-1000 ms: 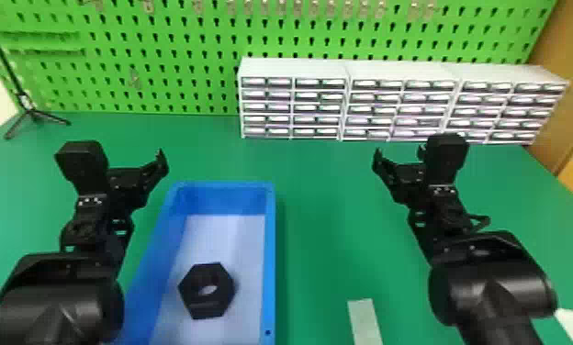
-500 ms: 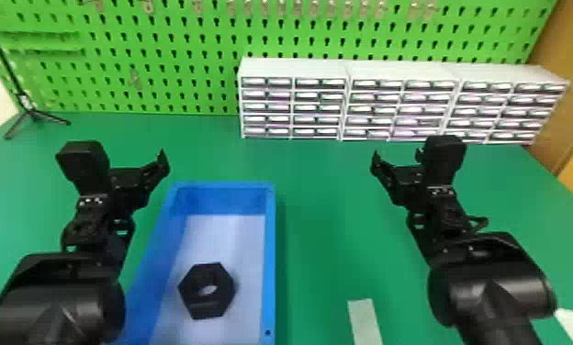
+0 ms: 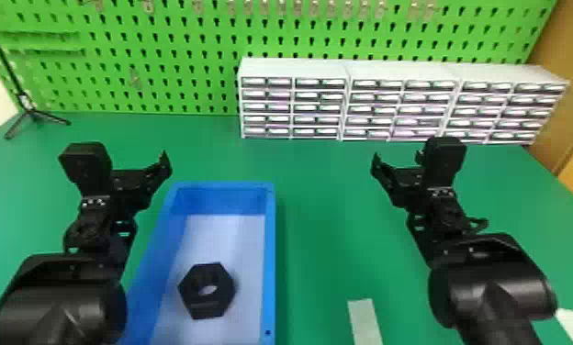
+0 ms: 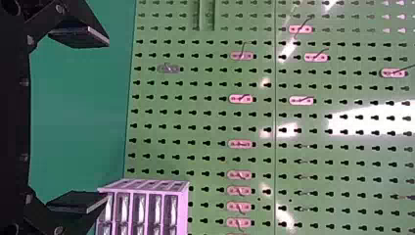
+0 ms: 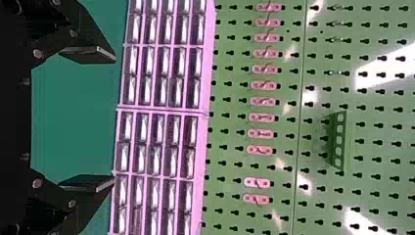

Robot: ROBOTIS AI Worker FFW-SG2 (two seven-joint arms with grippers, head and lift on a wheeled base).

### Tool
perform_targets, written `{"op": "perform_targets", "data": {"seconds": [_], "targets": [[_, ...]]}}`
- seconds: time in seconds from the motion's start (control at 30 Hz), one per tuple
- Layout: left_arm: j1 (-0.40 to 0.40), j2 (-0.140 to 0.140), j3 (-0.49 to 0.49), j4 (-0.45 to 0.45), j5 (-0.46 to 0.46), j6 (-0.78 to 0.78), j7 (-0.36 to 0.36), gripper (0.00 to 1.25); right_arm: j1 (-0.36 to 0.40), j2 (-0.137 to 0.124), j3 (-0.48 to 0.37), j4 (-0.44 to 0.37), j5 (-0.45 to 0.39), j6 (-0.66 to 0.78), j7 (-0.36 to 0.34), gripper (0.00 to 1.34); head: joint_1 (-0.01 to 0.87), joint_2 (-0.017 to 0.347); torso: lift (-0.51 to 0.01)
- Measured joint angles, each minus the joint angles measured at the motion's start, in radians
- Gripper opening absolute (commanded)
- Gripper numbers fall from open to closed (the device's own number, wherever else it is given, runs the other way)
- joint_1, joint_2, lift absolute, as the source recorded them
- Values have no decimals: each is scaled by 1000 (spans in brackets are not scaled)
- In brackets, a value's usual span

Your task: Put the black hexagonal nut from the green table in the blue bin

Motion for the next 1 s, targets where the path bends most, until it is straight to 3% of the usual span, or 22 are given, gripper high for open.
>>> {"op": "perform_targets", "data": {"seconds": [1.0], "targets": [[12,0,5,-4,20,0,3,1085,-3,-3,0,0,-5,4,0,940,683,28,-96]]}}
